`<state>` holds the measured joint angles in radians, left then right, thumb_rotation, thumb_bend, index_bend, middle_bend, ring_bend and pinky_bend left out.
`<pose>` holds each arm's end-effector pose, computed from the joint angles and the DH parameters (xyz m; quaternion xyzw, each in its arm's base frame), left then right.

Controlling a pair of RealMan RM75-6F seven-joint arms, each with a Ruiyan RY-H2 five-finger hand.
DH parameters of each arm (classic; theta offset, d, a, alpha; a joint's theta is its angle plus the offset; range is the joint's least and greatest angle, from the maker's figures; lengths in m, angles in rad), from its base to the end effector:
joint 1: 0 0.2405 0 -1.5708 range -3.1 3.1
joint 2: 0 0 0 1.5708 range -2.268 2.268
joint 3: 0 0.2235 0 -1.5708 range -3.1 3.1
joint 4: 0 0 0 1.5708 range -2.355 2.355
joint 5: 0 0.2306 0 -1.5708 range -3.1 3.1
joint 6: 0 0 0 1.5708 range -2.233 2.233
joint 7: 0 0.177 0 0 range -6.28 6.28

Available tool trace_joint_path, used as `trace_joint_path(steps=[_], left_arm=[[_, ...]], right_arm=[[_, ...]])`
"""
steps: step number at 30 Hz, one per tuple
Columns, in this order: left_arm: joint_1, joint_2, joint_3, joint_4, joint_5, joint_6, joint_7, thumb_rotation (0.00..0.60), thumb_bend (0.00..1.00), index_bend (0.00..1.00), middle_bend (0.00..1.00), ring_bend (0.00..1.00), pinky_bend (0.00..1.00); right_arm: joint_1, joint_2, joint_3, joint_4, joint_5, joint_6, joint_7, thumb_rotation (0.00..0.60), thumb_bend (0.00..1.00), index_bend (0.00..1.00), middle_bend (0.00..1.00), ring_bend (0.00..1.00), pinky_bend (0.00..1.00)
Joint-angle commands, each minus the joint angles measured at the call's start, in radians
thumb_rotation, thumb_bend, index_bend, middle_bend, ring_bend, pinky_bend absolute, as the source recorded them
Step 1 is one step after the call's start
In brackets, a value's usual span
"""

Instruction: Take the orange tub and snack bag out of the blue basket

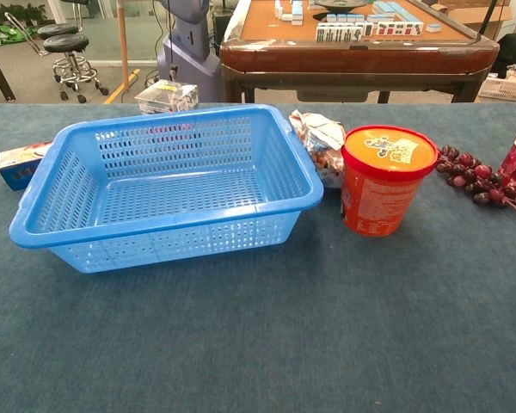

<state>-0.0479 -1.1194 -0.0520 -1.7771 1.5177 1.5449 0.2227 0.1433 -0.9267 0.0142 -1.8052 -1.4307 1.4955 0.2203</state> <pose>-0.2538 0.2009 0.1207 -0.5937 -0.3610 -0.3815 0.6097 -0.2685 -0.2188 0.1628 0.5428 -0.4544 0.4498 0.5445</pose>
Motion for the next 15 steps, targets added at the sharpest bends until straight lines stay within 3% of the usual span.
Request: trace_joint_path(steps=[1, 15], left_arm=[[-0.002, -0.004, -0.003, 0.002, -0.003, 0.001, 0.007, 0.6, 0.29, 0.0, 0.0, 0.0, 0.0], [-0.038, -0.018, -0.03, -0.017, -0.035, -0.033, 0.045, 0.6, 0.29, 0.0, 0.0, 0.0, 0.0]], right_arm=[[-0.054, -0.009, -0.026, -0.01, -0.022, 0.051, -0.049, 0.6, 0.32, 0.21, 0.26, 0.17, 0.24], [-0.147, -0.062, -0.029, 0.039, -0.047, 0.129, -0.061, 0.6, 0.32, 0.21, 0.26, 0.17, 0.24]])
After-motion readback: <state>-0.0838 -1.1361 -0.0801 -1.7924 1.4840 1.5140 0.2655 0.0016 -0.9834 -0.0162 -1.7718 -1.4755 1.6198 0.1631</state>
